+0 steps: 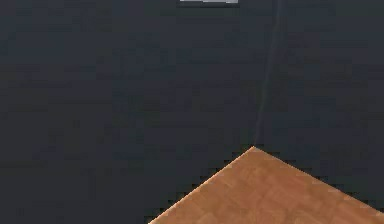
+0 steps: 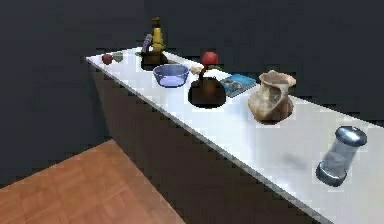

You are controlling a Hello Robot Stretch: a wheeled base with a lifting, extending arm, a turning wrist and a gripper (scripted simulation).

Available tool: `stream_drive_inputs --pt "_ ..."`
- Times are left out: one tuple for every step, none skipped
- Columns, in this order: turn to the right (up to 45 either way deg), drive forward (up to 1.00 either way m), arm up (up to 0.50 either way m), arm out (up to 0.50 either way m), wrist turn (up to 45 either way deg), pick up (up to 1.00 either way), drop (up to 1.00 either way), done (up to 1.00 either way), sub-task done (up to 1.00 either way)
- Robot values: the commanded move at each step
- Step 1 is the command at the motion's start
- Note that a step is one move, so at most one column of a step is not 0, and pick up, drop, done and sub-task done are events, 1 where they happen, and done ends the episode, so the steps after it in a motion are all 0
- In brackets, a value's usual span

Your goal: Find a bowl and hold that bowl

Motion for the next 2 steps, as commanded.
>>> stream_drive_inputs --pt "45.0 0.00 0.00 0.00 0.0 0.00 0.00 0.00 0.00" --pt "18.0 0.00 0.00 0.00 0.0 0.00 0.00 0.00 0.00"
